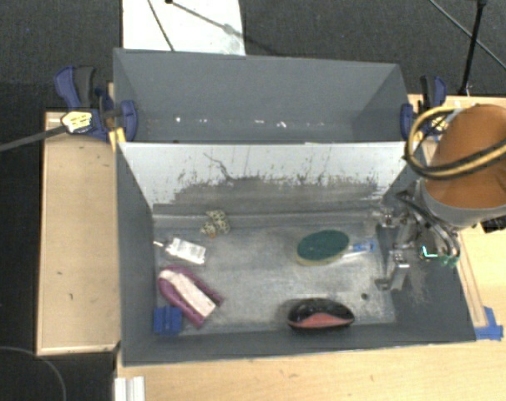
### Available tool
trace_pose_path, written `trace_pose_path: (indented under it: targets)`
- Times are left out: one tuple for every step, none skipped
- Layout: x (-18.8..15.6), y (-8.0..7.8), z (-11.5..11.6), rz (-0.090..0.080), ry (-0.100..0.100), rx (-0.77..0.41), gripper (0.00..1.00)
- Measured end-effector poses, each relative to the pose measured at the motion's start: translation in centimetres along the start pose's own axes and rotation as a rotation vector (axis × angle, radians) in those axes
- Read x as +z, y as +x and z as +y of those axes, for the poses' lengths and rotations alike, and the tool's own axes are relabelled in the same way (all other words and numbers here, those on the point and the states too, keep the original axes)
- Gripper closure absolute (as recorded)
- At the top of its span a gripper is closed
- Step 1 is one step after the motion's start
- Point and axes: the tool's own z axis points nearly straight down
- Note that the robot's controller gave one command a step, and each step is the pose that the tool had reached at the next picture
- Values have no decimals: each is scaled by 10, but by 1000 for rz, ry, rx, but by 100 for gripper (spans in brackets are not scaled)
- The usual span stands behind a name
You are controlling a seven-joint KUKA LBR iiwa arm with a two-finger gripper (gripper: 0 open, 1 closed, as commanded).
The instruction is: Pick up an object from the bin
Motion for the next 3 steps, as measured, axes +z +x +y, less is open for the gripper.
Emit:
trace_pose_path:
  targets:
    - [76,-36,82,-5,-3,-7,0]
    - [72,-36,76,-7,1,-3,100]
    - [-72,-14,95,-14,1,-39,100]
